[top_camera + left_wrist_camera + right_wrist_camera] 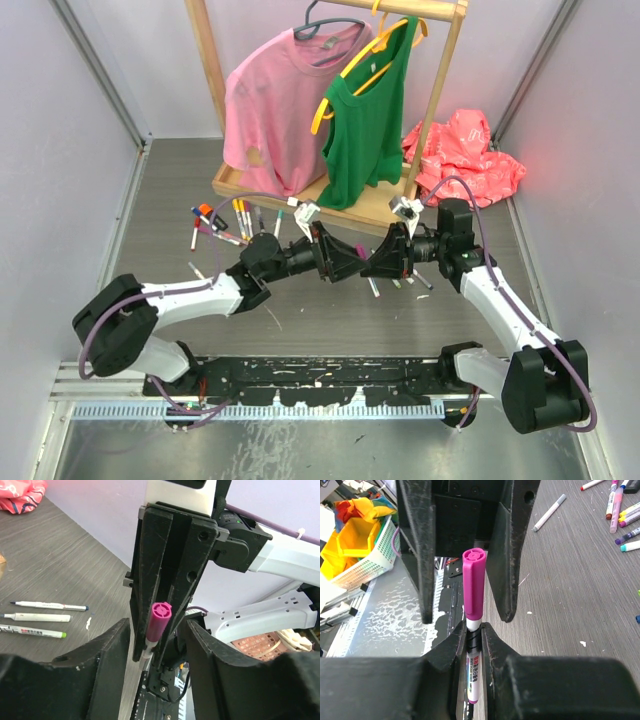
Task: Open the pen caps
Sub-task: Open the pen cap from the pen.
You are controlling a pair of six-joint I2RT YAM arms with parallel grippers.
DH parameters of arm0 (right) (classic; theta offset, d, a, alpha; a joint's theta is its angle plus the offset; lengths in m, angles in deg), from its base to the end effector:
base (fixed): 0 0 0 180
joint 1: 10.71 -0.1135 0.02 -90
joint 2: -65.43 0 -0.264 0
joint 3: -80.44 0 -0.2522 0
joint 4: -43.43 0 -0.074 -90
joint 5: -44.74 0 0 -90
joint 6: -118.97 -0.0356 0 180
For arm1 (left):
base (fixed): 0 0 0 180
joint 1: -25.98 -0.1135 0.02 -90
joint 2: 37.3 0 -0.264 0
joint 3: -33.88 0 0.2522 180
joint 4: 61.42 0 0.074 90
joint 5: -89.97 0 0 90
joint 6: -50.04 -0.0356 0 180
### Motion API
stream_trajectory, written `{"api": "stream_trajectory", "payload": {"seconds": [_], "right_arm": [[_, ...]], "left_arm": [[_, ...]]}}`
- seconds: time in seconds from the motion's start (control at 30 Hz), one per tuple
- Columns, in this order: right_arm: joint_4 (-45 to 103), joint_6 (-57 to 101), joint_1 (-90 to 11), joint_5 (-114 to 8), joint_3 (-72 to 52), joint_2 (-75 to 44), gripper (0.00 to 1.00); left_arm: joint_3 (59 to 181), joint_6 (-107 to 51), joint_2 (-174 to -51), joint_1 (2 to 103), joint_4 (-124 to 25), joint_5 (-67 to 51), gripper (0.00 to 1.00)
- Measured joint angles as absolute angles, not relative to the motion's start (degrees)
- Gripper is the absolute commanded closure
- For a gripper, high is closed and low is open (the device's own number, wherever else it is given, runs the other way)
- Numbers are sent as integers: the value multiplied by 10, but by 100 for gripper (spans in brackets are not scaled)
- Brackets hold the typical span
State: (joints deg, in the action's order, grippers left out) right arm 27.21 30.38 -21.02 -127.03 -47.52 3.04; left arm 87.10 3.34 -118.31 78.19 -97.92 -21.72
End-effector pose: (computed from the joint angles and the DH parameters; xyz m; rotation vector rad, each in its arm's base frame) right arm 0.2067 0.0734 0.2667 -1.0552 1.5639 1.5156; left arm 0.1782 -0.2512 0.2729 0.4835 1.5779 -1.5964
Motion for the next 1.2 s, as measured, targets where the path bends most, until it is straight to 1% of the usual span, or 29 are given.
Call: {"api": "stream_trajectory", "payload": {"seconds": [0.2, 0.37, 0.47, 0.6, 0.63, 0.7, 0.77, 0.83, 0.93, 1.07, 1.1, 1.2], "right_arm": [[272, 304, -212, -1271, -475, 29, 99], [270, 304, -213, -1273, -475, 24, 99], [269, 304, -213, -1273, -475, 24, 99], [265, 302, -214, -1275, -475, 24, 98], [261, 299, -214, -1275, -475, 24, 96], [257, 294, -214, -1274, -475, 24, 84], [252, 292, -214, -1273, -475, 24, 76], [251, 291, -214, -1271, -475, 24, 72], [252, 300, -215, -1268, -475, 24, 68], [249, 309, -216, -1258, -475, 24, 68], [248, 310, -216, -1255, -475, 24, 70], [245, 316, -218, -1248, -475, 20, 86]], "left_arm": [[878, 65, -1218, 775, -1019, -225, 67], [878, 86, -1231, 769, -1047, -230, 69], [878, 91, -1232, 768, -1053, -232, 79], [878, 86, -1232, 768, -1057, -236, 99], [878, 83, -1233, 768, -1057, -238, 100], [878, 80, -1236, 767, -1057, -239, 100], [878, 74, -1236, 766, -1057, -239, 100], [878, 71, -1236, 766, -1057, -238, 100], [878, 71, -1235, 765, -1057, -227, 100], [875, 68, -1234, 765, -1060, -209, 100], [874, 66, -1233, 765, -1060, -204, 100], [872, 60, -1233, 765, -1061, -195, 100]]}}
